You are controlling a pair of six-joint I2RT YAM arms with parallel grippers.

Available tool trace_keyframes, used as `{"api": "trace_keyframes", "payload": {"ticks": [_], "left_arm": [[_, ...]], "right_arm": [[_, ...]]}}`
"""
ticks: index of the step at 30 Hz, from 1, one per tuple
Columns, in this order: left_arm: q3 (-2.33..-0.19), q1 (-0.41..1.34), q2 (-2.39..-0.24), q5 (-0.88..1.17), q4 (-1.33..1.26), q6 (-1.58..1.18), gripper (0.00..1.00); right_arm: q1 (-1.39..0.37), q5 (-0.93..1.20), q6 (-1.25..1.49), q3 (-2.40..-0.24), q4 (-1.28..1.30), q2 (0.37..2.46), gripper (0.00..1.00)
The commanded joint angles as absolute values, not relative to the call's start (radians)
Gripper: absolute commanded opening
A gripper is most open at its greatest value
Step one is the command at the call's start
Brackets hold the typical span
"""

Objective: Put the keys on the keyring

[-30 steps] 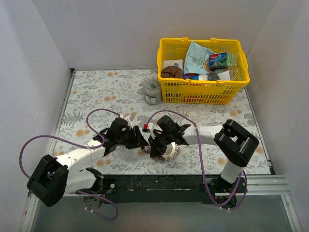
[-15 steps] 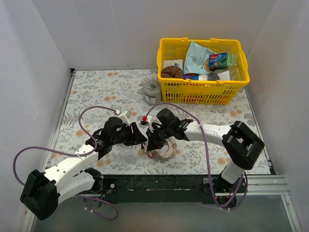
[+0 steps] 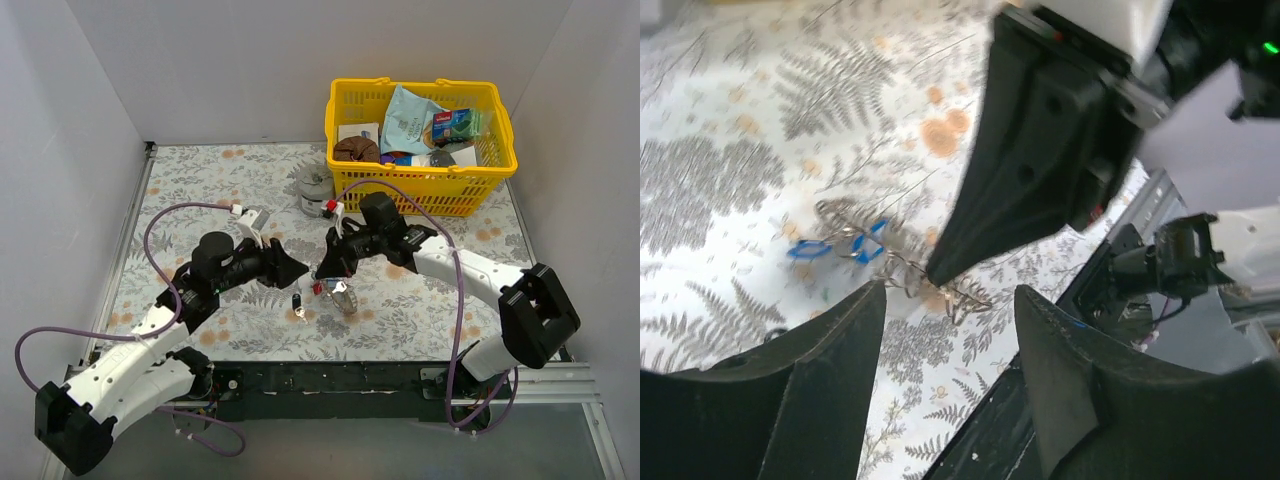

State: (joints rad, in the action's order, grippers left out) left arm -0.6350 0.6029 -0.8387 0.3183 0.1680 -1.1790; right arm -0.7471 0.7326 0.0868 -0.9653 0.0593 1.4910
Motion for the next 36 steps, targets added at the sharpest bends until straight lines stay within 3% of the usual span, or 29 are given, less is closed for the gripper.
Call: {"api": "trace_keyframes", "payload": {"ticks": [1, 7, 15, 28, 33, 36], "left_arm": [[-0.617, 0.595, -0.729, 0.472, 0.016, -1.011, 0.54], [-0.546, 0.597, -0.629, 0.448, -0.163, -0.971, 0.59], [-0.586, 0.597, -0.765, 0.509, -0.212, -0.939, 0.55], [-0.558, 0.597, -0.819, 0.419, -0.138, -0.946, 0.56], [-0.525, 0.595, -0.827, 0.382, -0.106, -0.989, 0.56], [-0.509, 0.597, -0.85, 0.394, -0.095, -1.009, 0.56]], "right_arm": [[-0.712, 0.842, 0.092, -1.069, 0.081, 1.433, 0.01], [-0.686, 0.903, 0.118, -1.132, 0.098, 1.398, 0.01], [-0.678, 0.942, 0.164, -1.152, 0.06, 1.358, 0.01], [-0.655, 0.72, 0.178, -0.987, 0.084, 1.327, 0.01], [-0.65, 0.687, 0.21, -0.862, 0.037, 1.33, 0.34], [-0.649, 0.678, 0.204, -0.81, 0.017, 1.347, 0.44]]}}
